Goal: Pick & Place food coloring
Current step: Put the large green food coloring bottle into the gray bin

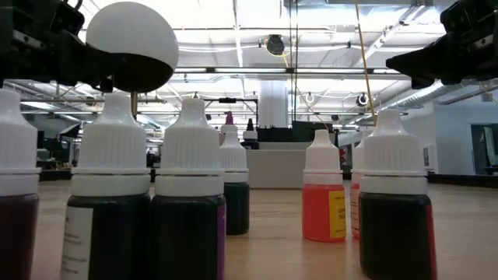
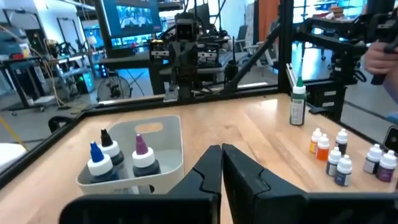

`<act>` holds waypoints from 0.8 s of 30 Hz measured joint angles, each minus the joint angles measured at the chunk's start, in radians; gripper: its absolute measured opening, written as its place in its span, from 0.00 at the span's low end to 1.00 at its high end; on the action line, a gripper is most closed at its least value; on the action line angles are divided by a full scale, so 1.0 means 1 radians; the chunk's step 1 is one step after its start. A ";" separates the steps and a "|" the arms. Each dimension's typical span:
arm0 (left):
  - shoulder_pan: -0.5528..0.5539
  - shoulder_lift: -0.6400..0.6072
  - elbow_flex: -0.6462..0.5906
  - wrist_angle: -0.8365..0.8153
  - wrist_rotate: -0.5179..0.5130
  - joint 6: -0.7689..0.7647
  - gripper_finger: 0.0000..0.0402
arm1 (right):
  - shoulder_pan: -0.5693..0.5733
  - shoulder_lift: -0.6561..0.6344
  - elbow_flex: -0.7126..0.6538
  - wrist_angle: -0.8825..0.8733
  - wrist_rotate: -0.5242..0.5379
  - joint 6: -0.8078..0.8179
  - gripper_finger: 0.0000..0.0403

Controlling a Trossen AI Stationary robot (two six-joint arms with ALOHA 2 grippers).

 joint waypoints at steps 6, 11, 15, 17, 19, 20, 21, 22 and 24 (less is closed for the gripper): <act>0.000 0.000 0.000 0.030 0.000 -0.093 0.06 | 0.000 0.000 0.000 0.007 0.000 0.022 0.00; -0.002 0.000 0.000 0.008 0.009 -0.107 0.06 | 0.000 0.000 0.000 -0.121 -0.001 0.135 0.00; -0.002 0.000 0.000 -0.041 0.008 -0.006 0.06 | -0.006 0.000 0.000 -0.116 0.002 0.128 0.00; -0.002 0.000 0.000 -0.045 0.008 0.014 0.06 | -0.007 0.000 0.000 -0.088 0.001 0.082 0.00; -0.002 0.000 0.000 -0.047 -0.004 0.016 0.06 | -0.007 0.000 0.000 -0.038 0.000 0.053 0.00; -0.002 0.000 0.000 -0.047 -0.019 0.016 0.06 | -0.007 0.000 0.000 -0.008 0.000 0.051 0.00; -0.002 0.000 0.000 -0.047 -0.037 0.016 0.06 | -0.007 0.000 0.000 0.019 0.000 0.050 0.00; -0.002 0.000 0.000 -0.047 -0.055 0.015 0.06 | -0.007 0.000 0.000 0.039 -0.002 0.049 0.00; -0.002 0.000 0.000 -0.047 -0.083 0.010 0.06 | -0.007 0.000 0.000 0.053 -0.003 0.043 0.00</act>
